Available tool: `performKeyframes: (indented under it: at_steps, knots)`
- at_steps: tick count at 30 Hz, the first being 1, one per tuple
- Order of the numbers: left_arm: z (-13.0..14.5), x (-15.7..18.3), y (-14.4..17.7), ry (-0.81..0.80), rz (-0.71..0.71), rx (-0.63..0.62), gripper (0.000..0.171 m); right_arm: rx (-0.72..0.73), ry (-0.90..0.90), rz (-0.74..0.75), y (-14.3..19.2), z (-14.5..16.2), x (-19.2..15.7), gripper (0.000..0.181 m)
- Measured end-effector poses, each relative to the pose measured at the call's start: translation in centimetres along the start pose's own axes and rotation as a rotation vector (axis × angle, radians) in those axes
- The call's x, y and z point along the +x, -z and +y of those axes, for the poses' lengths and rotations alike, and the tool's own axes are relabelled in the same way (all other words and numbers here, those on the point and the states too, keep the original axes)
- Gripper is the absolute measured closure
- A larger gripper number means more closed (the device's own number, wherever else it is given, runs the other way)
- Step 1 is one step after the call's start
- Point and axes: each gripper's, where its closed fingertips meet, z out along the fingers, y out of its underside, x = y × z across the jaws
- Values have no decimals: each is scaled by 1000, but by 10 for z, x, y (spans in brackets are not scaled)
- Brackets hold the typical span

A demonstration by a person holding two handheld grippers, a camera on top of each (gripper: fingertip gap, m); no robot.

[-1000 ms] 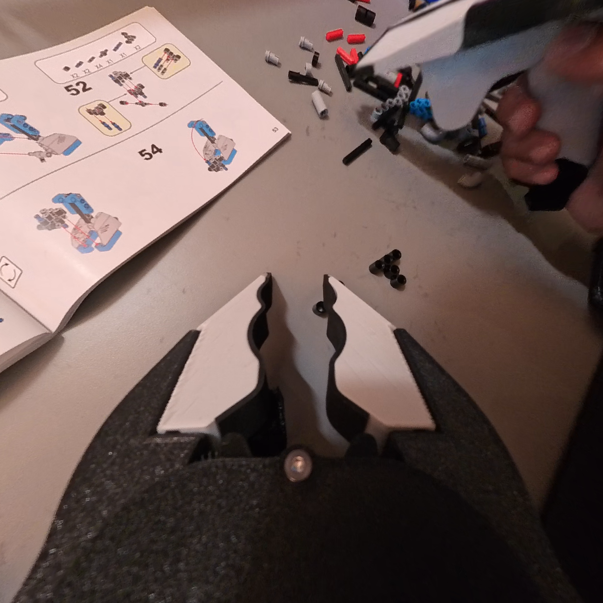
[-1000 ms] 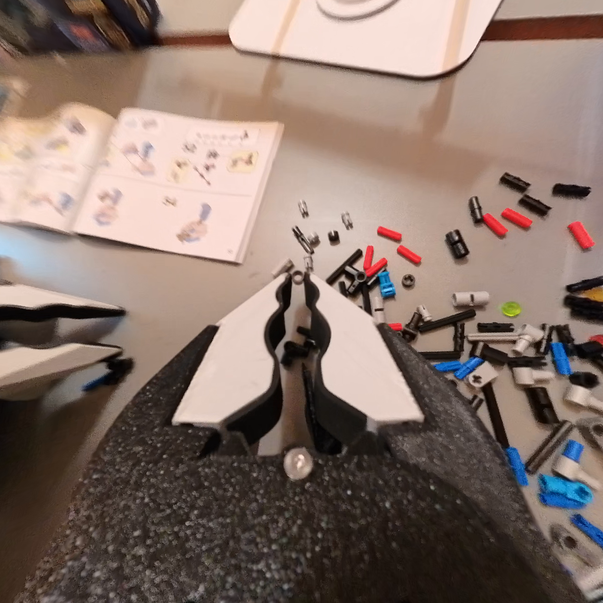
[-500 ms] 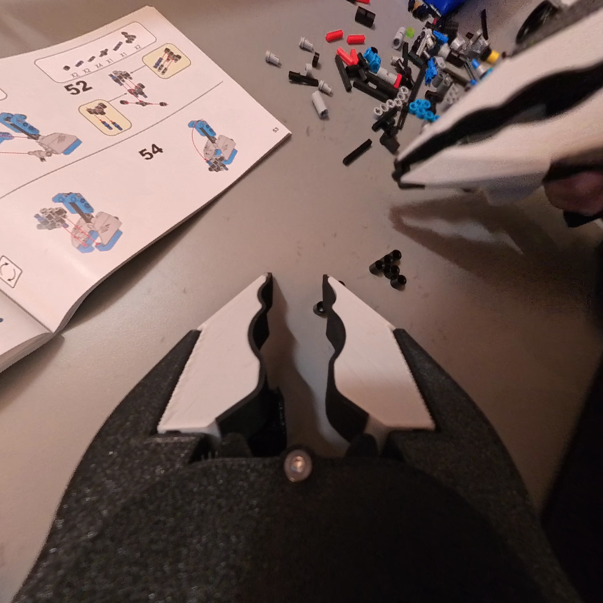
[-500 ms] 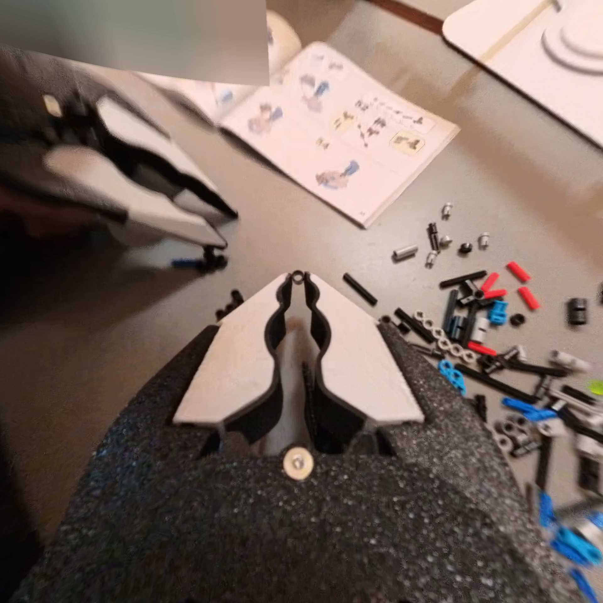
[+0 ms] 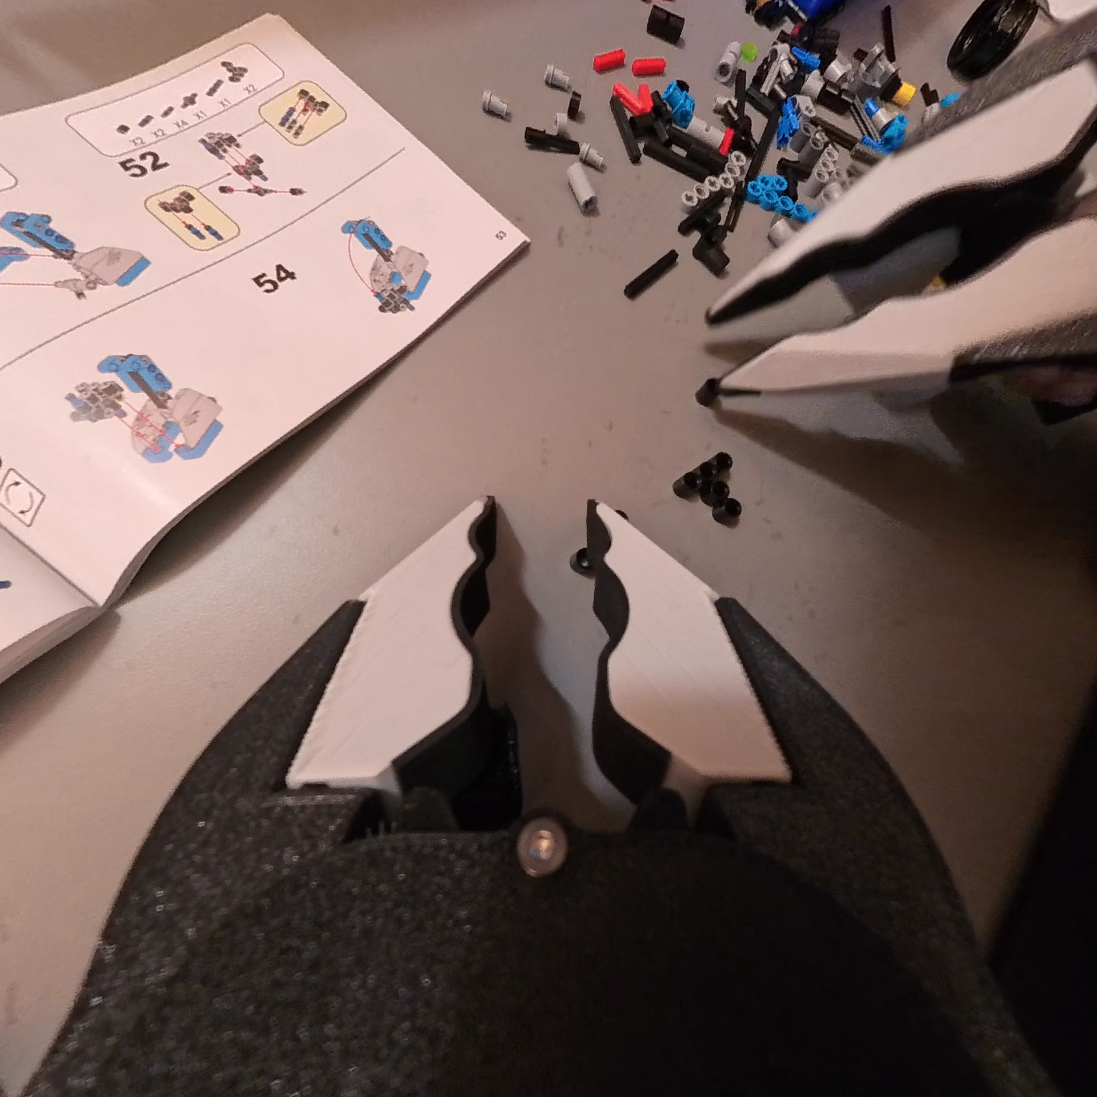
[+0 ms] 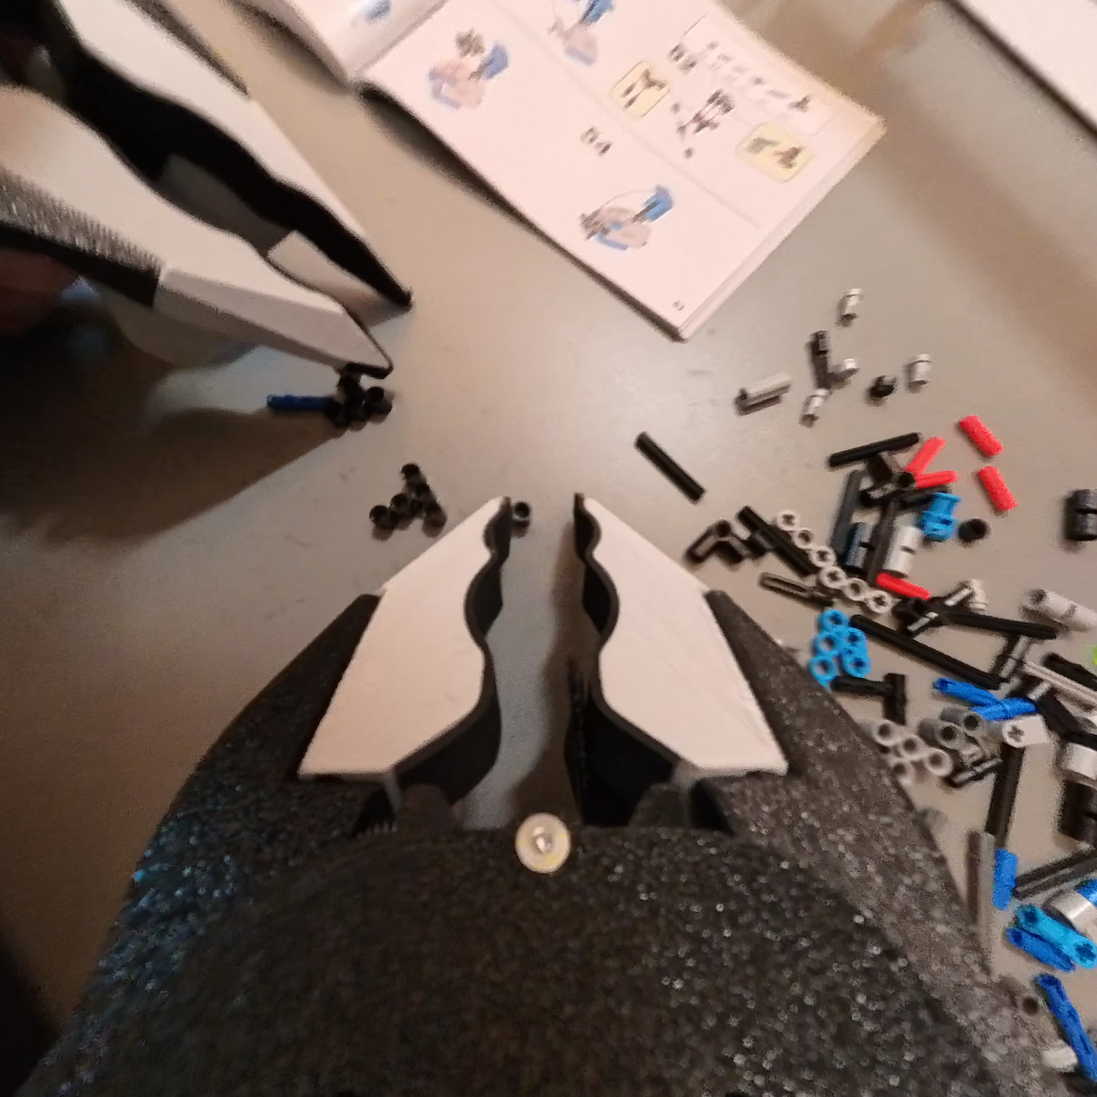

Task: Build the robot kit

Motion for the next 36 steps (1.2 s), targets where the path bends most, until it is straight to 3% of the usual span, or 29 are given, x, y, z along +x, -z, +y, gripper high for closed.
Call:
performKeyframes:
  at_steps: [2, 4, 8, 12, 20, 24, 30, 36]
  knots:
    - [0, 0, 0, 1, 1, 0, 141, 69, -58, 56, 12, -10, 20, 152]
    - [0, 0, 0, 0, -1, 0, 141, 106, -129, 226, 31, -11, 62, 152]
    - [0, 0, 0, 0, -2, 0, 141, 16, -308, 576, 69, 30, 148, 152]
    - [0, 0, 0, -1, -3, 1, 141, 4, -464, 601, 80, 52, 174, 151]
    - [0, 0, 0, 4, 1, 3, 141, -18, -464, 648, 72, 55, 190, 160]
    - [-1, 0, 0, 7, 4, 5, 142, 1, -473, 599, 66, 51, 183, 147]
    - [-1, -1, -1, 9, 2, 8, 143, 43, -511, 597, 67, 46, 181, 142]
    - [-1, -1, -1, 10, 2, 9, 143, -2, -562, 564, 55, 53, 182, 130]
